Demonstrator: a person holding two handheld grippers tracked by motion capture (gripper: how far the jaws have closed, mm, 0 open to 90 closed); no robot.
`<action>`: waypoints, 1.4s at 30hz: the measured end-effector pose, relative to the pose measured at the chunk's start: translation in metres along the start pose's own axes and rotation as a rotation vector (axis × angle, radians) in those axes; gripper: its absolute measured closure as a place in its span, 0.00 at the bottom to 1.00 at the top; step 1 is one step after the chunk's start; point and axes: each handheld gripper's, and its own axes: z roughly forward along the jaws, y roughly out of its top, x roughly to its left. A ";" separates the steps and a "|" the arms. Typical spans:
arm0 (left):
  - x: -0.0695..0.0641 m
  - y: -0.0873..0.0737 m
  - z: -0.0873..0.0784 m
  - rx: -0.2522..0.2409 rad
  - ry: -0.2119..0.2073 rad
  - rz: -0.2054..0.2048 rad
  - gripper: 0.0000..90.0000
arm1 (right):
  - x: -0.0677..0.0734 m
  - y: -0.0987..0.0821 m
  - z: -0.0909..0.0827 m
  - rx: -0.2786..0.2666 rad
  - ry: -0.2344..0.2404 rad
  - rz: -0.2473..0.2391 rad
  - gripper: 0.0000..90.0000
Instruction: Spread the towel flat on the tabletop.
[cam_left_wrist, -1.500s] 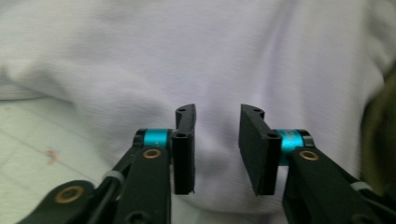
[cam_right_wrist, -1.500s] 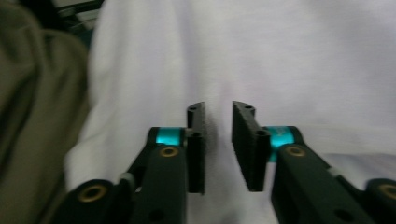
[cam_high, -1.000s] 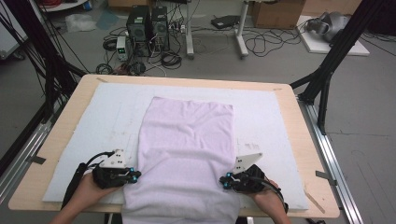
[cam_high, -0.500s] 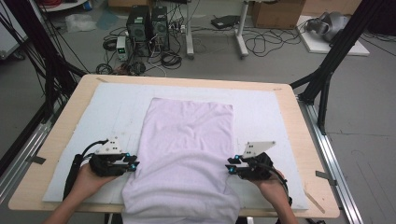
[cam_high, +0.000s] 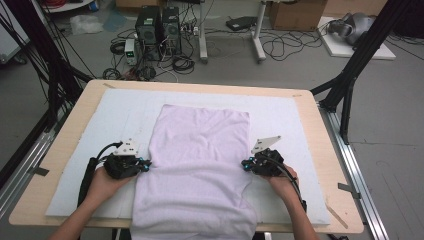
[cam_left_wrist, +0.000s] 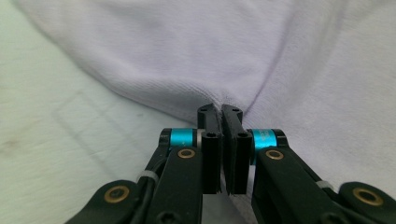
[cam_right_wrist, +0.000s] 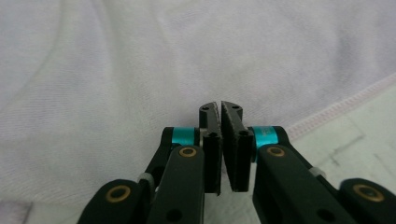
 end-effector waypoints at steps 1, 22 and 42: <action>0.002 0.000 -0.001 -0.010 0.014 -0.014 0.96 | -0.001 0.001 -0.001 0.000 -0.025 0.005 0.97; -0.016 -0.008 -0.016 -0.036 -0.016 0.023 0.70 | 0.065 -0.028 -0.035 -0.080 0.114 -0.082 0.78; -0.026 -0.008 -0.004 -0.016 -0.051 0.047 0.70 | 0.081 -0.047 -0.039 -0.017 0.193 -0.102 0.97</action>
